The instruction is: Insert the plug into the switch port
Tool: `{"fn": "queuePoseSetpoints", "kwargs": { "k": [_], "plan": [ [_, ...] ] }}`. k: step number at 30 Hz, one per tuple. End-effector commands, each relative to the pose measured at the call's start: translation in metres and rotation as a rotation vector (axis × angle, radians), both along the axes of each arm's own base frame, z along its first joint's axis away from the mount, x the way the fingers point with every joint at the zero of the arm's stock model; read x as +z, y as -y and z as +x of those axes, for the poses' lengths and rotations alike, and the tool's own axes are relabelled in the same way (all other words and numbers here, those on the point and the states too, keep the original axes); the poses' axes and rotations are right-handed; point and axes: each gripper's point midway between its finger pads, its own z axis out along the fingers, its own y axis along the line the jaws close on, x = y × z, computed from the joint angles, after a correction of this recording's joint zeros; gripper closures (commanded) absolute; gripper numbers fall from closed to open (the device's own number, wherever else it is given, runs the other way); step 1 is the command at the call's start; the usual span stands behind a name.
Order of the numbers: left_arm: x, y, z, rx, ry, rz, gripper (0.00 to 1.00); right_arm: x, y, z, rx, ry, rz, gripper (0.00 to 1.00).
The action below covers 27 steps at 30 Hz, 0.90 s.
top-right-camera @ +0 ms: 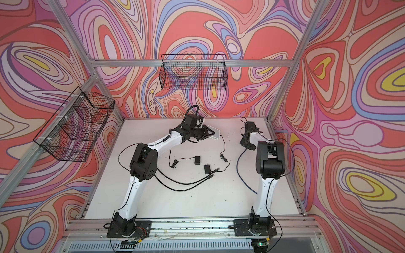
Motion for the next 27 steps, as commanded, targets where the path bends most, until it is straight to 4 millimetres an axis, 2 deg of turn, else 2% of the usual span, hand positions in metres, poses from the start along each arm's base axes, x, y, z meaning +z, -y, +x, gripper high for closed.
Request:
{"fn": "queuePoseSetpoints", "kwargs": {
  "k": [1,3,5,8,11,13,15,18,24,27],
  "plan": [
    [0.044,-0.001,-0.002,-0.013,0.071,-0.061,0.90,-0.032,-0.002,-0.018,0.016,-0.110,0.017,0.92],
    [0.044,-0.001,-0.004,-0.019,0.066,-0.064,0.90,-0.029,-0.004,-0.013,0.050,-0.083,0.013,0.99],
    [0.045,-0.003,-0.009,-0.026,0.063,-0.064,0.90,-0.019,-0.010,-0.003,0.132,-0.033,0.014,1.00],
    [0.046,-0.010,-0.016,-0.030,0.058,-0.067,0.90,0.013,-0.023,0.008,0.277,0.071,0.007,1.00],
    [0.049,-0.016,-0.021,-0.027,0.055,-0.074,0.90,0.044,-0.034,0.007,0.377,0.151,0.005,1.00],
    [0.050,-0.018,-0.026,-0.028,0.052,-0.082,0.90,0.065,-0.051,0.004,0.457,0.214,0.041,1.00],
    [0.053,-0.020,-0.031,-0.028,0.051,-0.088,0.90,0.085,-0.081,-0.005,0.579,0.283,0.108,1.00],
    [0.056,-0.024,-0.037,-0.030,0.052,-0.093,0.90,0.113,-0.115,-0.025,0.690,0.340,0.144,1.00],
    [0.059,-0.033,-0.051,-0.020,0.048,-0.098,0.91,0.140,-0.176,-0.078,0.836,0.377,0.206,1.00],
    [0.059,-0.039,-0.059,-0.013,0.046,-0.097,0.91,0.151,-0.197,-0.108,0.886,0.405,0.250,1.00]
  ]
}}
